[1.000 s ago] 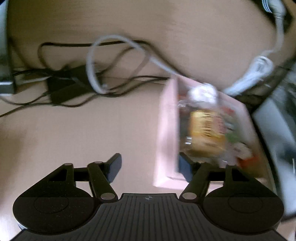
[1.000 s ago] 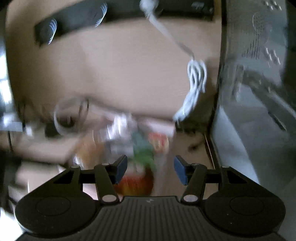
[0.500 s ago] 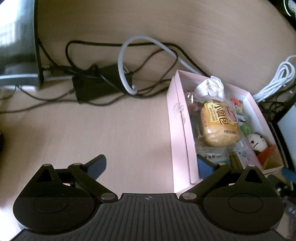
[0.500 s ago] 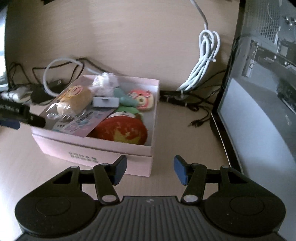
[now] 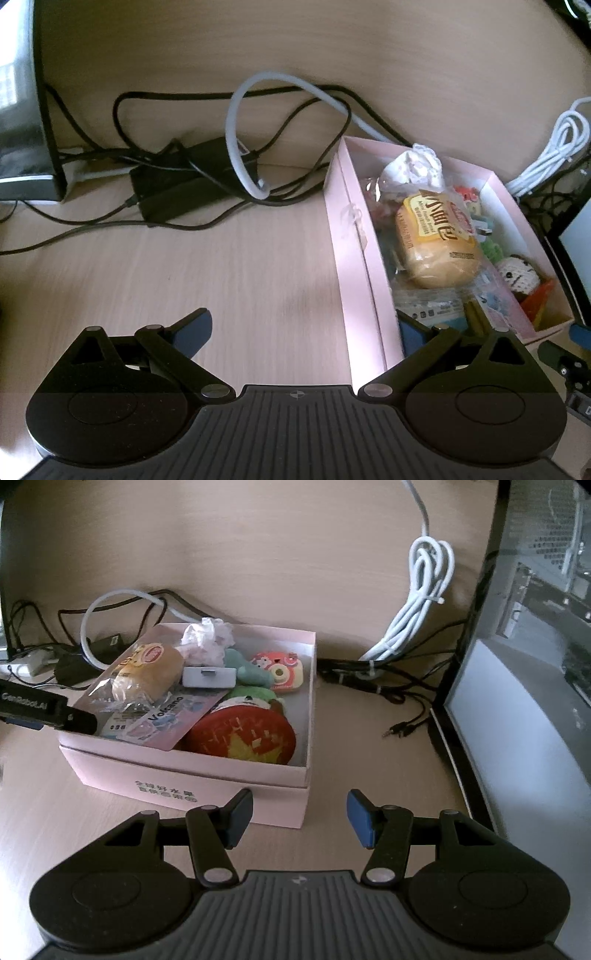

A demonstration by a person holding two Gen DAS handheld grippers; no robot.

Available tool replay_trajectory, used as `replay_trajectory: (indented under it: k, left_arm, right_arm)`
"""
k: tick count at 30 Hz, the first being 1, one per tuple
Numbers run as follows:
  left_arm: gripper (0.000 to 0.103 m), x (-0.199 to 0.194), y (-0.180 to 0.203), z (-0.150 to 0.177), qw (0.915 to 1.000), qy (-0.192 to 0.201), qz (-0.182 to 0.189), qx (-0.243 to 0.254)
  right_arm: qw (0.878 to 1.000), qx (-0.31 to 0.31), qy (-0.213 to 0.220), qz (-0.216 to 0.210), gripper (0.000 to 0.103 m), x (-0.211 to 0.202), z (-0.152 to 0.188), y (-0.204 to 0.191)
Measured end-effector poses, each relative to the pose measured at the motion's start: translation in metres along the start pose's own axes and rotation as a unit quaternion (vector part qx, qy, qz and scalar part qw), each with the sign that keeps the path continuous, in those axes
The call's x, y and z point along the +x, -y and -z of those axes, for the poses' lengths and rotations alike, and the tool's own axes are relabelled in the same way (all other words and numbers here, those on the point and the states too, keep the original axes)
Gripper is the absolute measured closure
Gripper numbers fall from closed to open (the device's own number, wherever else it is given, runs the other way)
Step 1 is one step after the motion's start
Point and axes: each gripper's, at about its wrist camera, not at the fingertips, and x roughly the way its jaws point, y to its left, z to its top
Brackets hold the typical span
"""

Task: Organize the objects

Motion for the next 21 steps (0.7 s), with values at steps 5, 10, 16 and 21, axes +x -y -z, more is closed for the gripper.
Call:
replay_trajectory:
  k: [5, 10, 16, 21]
  left_arm:
    - [0.001, -0.032, -0.003, 0.01, 0.9996, 0.025, 0.01, -0.009]
    - [0.001, -0.085, -0.012, 0.046, 0.9971, 0.073, 0.018, -0.009]
    - [0.001, -0.105, -0.015, 0.107, 0.9968, 0.044, 0.063, 0.022]
    - [0.001, -0.102, -0.006, 0.142, 0.9954, 0.013, 0.084, 0.044]
  right_arm:
    - [1.0, 0.019, 0.008, 0.009, 0.024, -0.02, 0.007, 0.0]
    - [0.998, 0.048, -0.02, 0.017, 0.016, -0.044, 0.036, -0.006]
    - [0.993, 0.096, -0.056, 0.03, 0.006, -0.079, 0.085, -0.03]
    - [0.993, 0.078, -0.08, 0.042, 0.004, -0.095, 0.112, -0.053]
